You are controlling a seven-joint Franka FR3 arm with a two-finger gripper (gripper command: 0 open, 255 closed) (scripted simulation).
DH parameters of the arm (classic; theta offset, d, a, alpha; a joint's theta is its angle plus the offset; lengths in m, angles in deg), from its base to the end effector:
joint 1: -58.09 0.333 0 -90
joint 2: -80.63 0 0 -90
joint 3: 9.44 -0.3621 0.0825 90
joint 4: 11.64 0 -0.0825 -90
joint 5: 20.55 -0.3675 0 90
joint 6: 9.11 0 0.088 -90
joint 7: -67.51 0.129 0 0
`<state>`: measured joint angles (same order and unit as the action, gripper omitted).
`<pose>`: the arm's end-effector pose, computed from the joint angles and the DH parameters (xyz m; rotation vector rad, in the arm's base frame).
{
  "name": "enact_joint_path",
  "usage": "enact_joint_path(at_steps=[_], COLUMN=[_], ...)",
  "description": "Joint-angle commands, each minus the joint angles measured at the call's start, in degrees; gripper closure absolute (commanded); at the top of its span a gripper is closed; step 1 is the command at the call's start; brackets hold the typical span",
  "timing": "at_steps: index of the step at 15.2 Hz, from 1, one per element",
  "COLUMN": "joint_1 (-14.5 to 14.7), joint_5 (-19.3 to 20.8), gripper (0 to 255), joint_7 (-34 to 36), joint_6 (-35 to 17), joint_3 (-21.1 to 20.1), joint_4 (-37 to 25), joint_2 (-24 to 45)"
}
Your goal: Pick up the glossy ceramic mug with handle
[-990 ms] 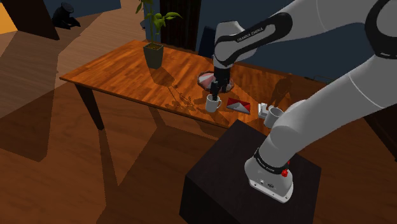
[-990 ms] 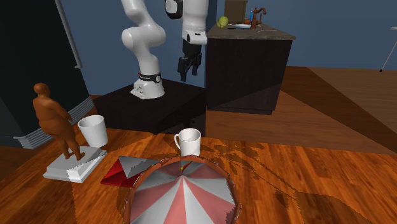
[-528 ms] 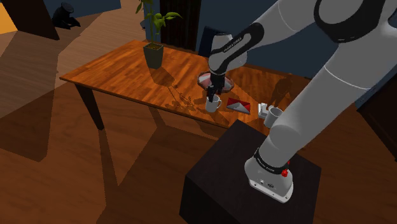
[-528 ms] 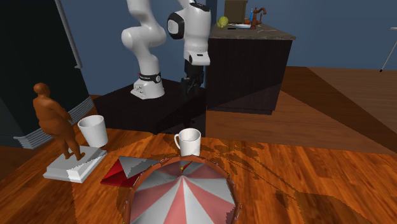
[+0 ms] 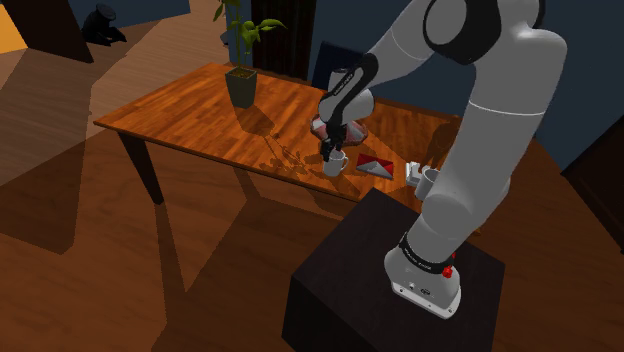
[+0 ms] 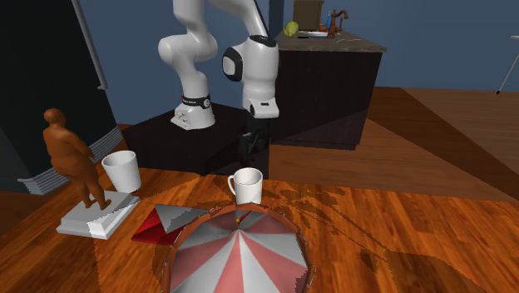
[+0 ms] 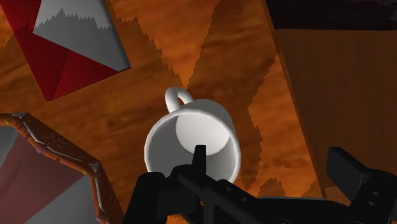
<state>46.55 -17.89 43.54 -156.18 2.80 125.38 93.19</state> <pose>0.4565 -0.2018 0.2631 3.0906 0.0724 -0.1004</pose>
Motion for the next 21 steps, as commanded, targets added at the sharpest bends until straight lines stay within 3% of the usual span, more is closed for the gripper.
enact_joint_path(at_steps=[1, 11, 12, 21], joint_1=[-1.21, -2.36, -2.4, -2.36], joint_5=[-1.3, -2.94, -2.95, -2.94], gripper=[0, 0, 255, 255], joint_7=[-1.97, -2.93, -2.98, -2.93], joint_6=[-2.74, -8.07, -8.04, -8.07], joint_3=[-0.12, -1.36, -1.36, -1.36], joint_4=[-2.69, -4.02, -4.08, -4.02], joint_2=[4.63, 11.2, 11.23, 11.21])
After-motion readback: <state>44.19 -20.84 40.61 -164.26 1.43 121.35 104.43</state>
